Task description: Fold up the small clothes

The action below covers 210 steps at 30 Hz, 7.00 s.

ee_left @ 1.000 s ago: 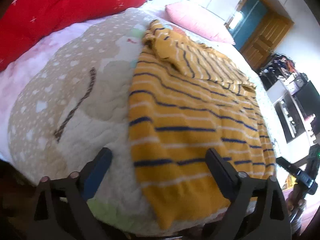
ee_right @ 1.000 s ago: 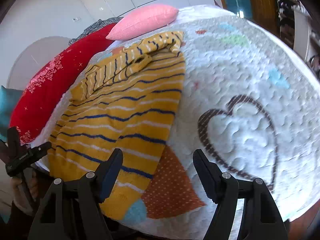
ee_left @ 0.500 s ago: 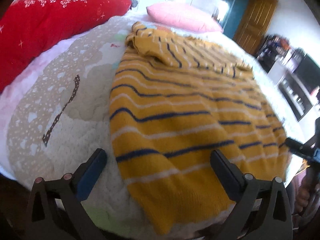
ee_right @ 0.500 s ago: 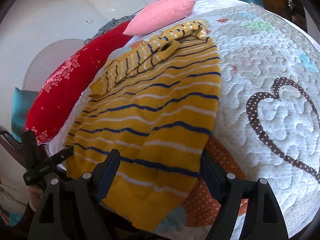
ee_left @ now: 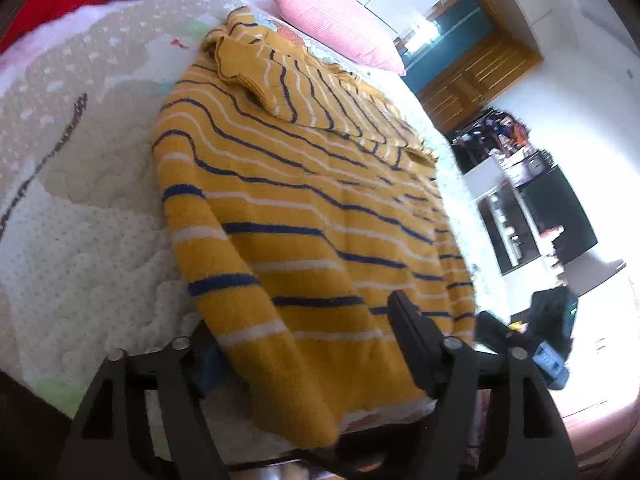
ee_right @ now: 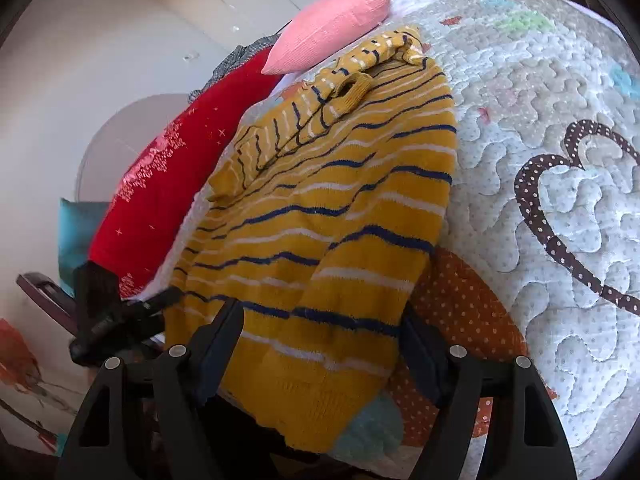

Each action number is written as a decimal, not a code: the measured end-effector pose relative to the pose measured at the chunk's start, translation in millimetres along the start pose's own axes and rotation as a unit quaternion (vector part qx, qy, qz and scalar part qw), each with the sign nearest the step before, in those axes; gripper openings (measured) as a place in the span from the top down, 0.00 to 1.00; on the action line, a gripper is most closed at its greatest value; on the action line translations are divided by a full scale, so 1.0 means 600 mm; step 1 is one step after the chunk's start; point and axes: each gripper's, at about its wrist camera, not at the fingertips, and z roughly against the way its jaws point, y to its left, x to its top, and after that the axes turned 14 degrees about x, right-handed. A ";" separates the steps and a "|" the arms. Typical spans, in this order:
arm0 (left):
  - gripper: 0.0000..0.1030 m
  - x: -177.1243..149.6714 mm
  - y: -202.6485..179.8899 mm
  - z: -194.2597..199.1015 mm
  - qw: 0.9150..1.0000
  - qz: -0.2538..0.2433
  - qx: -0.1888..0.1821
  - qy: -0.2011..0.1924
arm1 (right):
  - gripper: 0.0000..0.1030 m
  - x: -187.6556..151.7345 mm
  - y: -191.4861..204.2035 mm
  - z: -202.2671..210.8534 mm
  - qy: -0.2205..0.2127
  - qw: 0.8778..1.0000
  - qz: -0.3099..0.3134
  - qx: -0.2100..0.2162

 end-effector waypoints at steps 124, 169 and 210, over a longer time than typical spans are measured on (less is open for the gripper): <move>0.22 0.224 0.111 -0.093 0.983 0.099 0.099 -0.119 | 0.70 0.347 0.242 -0.688 0.278 0.897 0.299 -0.168; 0.20 0.222 0.074 -0.110 0.977 0.049 0.169 -0.118 | 0.70 0.304 0.110 -0.298 0.191 0.942 0.154 -0.230; 0.02 0.230 0.036 -0.146 0.967 -0.023 0.239 -0.088 | 0.63 0.316 0.028 -0.179 0.050 0.985 0.115 -0.116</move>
